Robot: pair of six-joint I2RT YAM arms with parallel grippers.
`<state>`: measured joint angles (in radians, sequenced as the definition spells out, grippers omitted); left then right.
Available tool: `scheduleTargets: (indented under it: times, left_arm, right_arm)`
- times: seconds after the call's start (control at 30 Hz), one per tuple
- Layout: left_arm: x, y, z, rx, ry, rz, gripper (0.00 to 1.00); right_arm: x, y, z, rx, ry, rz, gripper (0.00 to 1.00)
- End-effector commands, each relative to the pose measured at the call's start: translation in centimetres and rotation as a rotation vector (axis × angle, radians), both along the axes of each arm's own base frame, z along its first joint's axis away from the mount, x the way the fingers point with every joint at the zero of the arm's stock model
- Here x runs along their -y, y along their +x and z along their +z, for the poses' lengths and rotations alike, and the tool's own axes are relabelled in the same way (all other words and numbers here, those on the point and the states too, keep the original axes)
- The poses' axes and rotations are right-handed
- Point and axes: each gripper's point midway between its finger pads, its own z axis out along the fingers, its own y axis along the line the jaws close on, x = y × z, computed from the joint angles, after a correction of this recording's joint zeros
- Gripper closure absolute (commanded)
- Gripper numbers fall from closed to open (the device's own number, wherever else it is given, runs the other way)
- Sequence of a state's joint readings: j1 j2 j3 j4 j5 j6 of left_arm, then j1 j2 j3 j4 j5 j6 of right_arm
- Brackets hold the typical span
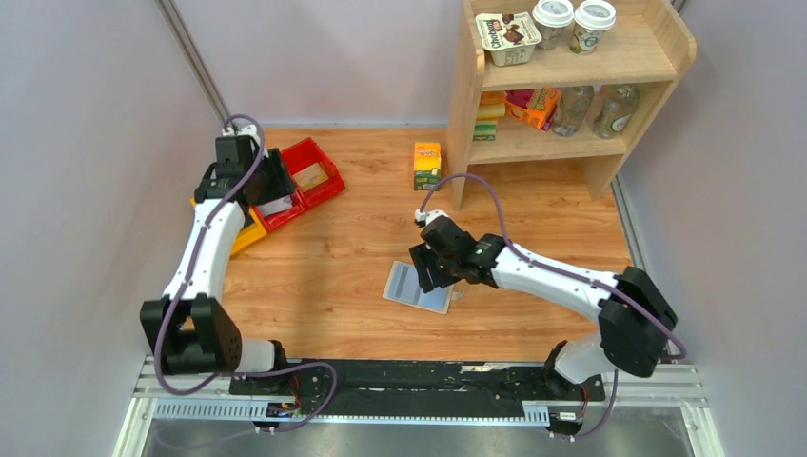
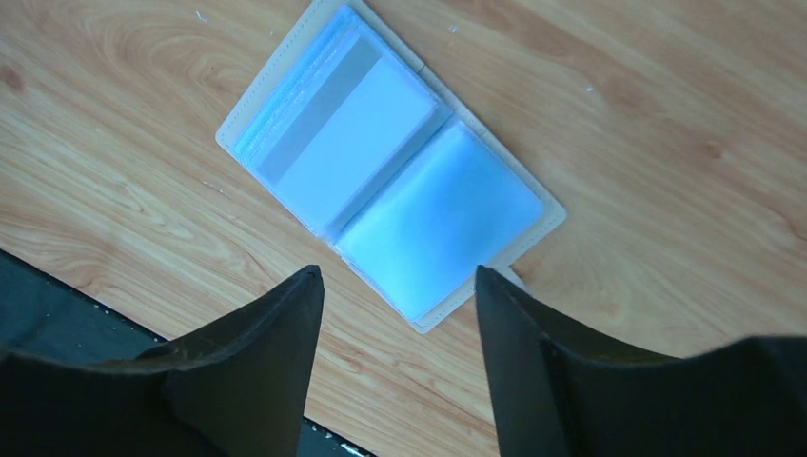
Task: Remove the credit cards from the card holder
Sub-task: Remove the credit card from the card holder.
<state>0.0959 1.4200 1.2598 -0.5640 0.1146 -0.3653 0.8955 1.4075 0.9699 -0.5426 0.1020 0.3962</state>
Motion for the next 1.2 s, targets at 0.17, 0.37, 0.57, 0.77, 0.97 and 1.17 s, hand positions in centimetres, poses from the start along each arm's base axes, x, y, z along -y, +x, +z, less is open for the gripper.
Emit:
scheduleTargets:
  times: [0.17,0.37,0.57,0.77,0.97,1.17]
  left_arm:
    - [2.6,-8.3,0.7,0.058,0.07,-0.162,0.42]
    - [1.9,-9.7,0.1,0.139,0.108,-0.123,0.42]
    - [2.2,-9.6,-0.6,0.096,0.078,-0.121,0.42]
    - [2.7,-9.6,-0.5,0.105,0.058,-0.136,0.42]
    - [3.2,-9.6,-0.7,0.097,0.039,-0.156,0.42]
    - [3.8,-9.5,-1.0,0.093,0.016,-0.188,0.42]
  right_arm:
    - [-2.5,-2.5,-4.6,-0.131,-0.162,0.113,0.45]
    - [1.5,-1.7,-7.2,-0.104,-0.382,0.037,0.44]
    - [4.6,0.7,-8.1,-0.085,-0.467,-0.051,0.44]
    - [5.2,3.9,-6.3,-0.017,-0.453,-0.108,0.41]
    - [-0.9,3.9,-1.9,0.045,-0.152,0.033,0.25]
    - [-3.0,3.5,-2.3,0.037,-0.053,0.087,0.07]
